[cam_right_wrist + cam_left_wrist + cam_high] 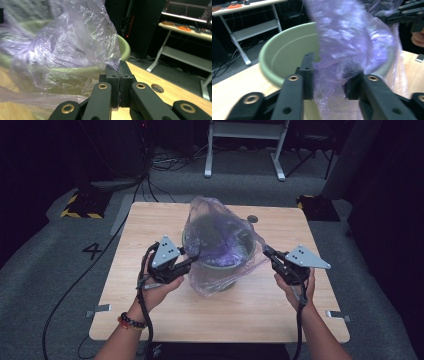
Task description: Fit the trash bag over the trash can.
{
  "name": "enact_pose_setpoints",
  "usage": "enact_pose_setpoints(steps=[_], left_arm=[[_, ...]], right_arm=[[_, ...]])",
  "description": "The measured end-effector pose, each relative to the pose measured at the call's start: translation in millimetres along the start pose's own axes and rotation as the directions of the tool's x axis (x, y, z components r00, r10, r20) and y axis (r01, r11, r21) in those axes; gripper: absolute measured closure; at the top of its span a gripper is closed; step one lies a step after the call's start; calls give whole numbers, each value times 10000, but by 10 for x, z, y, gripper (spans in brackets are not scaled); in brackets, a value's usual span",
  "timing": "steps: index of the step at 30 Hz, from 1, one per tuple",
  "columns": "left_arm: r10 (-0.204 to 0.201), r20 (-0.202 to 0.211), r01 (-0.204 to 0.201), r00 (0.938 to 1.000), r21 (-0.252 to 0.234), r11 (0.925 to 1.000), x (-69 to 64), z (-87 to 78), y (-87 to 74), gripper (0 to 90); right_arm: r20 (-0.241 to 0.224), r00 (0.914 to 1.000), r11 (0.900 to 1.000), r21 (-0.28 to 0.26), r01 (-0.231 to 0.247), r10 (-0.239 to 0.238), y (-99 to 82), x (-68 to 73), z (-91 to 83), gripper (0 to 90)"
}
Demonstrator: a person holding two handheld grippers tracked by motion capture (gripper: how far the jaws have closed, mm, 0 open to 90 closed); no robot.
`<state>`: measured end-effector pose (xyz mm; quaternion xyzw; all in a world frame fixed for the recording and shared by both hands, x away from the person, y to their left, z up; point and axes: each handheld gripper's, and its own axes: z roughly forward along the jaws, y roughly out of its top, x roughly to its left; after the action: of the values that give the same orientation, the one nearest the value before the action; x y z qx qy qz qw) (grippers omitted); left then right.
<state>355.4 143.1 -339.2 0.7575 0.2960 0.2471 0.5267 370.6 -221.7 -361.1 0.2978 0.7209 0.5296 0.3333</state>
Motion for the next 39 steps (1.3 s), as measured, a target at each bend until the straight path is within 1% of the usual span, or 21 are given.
enact_pose_setpoints(steps=[2,5,7,9,11,13,15,18,20,22,24,27,29,30,31,32,33,34,35,37,39], left_arm=[[-188,32,188,9998,67,9998,91,5,-21,750],[-287,-4,287,9996,246,9993,204,28,-72,804],[-523,110,523,9986,35,9986,284,30,-114,830],[-799,102,800,9968,-131,9967,348,26,-143,831],[-812,-5,812,9967,-143,9966,387,17,-171,835],[-799,-144,799,9967,4,9968,430,13,-218,837],[-942,-195,944,9954,104,9955,481,13,-289,837],[-1209,-79,1211,9926,376,9919,549,48,-408,826],[-1136,-78,1139,9935,614,9916,558,93,-474,797],[-990,-83,994,9951,709,9925,527,126,-509,778],[-807,-27,807,9967,700,9943,498,127,-505,723],[-751,-158,759,9971,605,9953,465,92,-458,641],[-839,-326,854,9959,487,9952,457,38,-414,511],[-841,-445,862,9955,462,9952,452,-2,-395,455],[-895,-368,910,9953,427,9949,458,-45,-378,406],[-935,-227,943,9954,367,9949,467,-93,-361,380],[-943,-267,951,9952,311,9950,472,-138,-341,348],[-931,-423,941,9948,216,9953,476,-180,-318,317],[-921,-440,927,9948,134,9956,489,-225,-279,294],[-1010,-248,1008,9946,-106,9949,506,-279,-214,269],[-901,-92,898,9959,-287,9955,518,-320,-126,263]], right_arm=[[146,9998,9999,84,-129,128,-8,-36,26,898],[288,9990,9991,250,-343,336,-50,-84,95,897],[371,9973,9971,398,-652,637,-84,-122,147,896],[466,9953,9950,493,-873,850,-109,-168,206,896],[423,9940,9928,599,-1033,1009,-135,-204,267,896],[400,9937,9912,762,-1078,1050,-162,-224,322,895],[384,9938,9902,895,-1071,1040,-202,-233,364,892],[308,9935,9869,1153,-1126,1098,-272,-236,416,886],[273,9927,9850,1238,-1201,1176,-300,-244,436,857],[230,9925,9869,1063,-1216,1198,-281,-221,410,792],[301,9970,9943,773,-730,709,-215,-152,354,719],[420,9989,9980,584,-244,220,-102,-78,283,596],[622,9981,9991,420,26,-53,-27,-55,226,524],[730,9972,9994,328,121,-145,3,-43,197,506],[781,9967,9995,266,181,-201,28,-40,169,493],[790,9967,9997,195,176,-191,46,-40,145,484],[748,9971,9998,101,144,-151,59,-46,124,477],[759,9970,9999,56,141,-145,73,-53,106,472],[793,9967,9999,21,163,-164,88,-60,95,465],[777,9968,9998,-86,179,-172,130,-81,84,459],[816,9961,9993,-138,344,-332,192,-85,86,487]])
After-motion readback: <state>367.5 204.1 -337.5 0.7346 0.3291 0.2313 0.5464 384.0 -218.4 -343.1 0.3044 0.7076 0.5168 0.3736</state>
